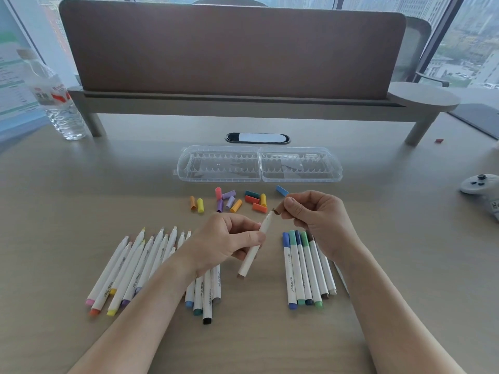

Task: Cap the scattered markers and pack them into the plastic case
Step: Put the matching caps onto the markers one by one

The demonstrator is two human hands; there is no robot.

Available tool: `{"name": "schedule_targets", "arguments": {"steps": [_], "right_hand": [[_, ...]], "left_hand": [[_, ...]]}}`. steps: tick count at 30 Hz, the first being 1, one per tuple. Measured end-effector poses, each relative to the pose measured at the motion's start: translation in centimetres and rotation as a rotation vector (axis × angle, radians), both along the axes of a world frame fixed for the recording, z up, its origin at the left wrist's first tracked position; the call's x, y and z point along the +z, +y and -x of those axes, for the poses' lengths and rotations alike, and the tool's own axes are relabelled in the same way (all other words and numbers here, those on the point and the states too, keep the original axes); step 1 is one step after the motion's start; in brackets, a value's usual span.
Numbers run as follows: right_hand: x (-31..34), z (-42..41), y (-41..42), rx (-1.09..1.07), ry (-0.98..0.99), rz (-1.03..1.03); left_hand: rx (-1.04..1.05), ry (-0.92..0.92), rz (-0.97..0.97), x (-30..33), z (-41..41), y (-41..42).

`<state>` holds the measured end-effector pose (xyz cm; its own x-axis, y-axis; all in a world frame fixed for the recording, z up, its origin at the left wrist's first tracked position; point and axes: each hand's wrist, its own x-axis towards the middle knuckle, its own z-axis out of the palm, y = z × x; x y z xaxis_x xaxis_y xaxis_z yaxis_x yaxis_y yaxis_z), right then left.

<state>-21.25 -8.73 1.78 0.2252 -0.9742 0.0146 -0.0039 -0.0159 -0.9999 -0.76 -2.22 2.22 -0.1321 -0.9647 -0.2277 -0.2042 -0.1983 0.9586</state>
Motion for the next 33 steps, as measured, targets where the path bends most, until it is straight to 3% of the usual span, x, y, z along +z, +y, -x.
{"name": "schedule_targets", "arguments": {"steps": [7, 18, 27, 33], "right_hand": [[-0.11, 0.09, -0.12, -0.042, -0.034, 0.017], [-0.2, -0.22, 0.09, 0.086, 0.105, 0.062], [-0.37, -0.51, 0.69, 0.134, 0.035, 0.163], [-0.16, -0.35, 0.36, 0.18, 0.146, 0.154]], "left_hand": [[0.02, 0.019, -0.011, 0.13, -0.06, 0.07], [0.033, -0.03, 0.015, -0.04, -0.14, 0.23], [0.111, -0.1, 0.124, -0.61, 0.1, 0.6], [0.024, 0.014, -0.016, -0.22, 0.75, 0.63]]}}
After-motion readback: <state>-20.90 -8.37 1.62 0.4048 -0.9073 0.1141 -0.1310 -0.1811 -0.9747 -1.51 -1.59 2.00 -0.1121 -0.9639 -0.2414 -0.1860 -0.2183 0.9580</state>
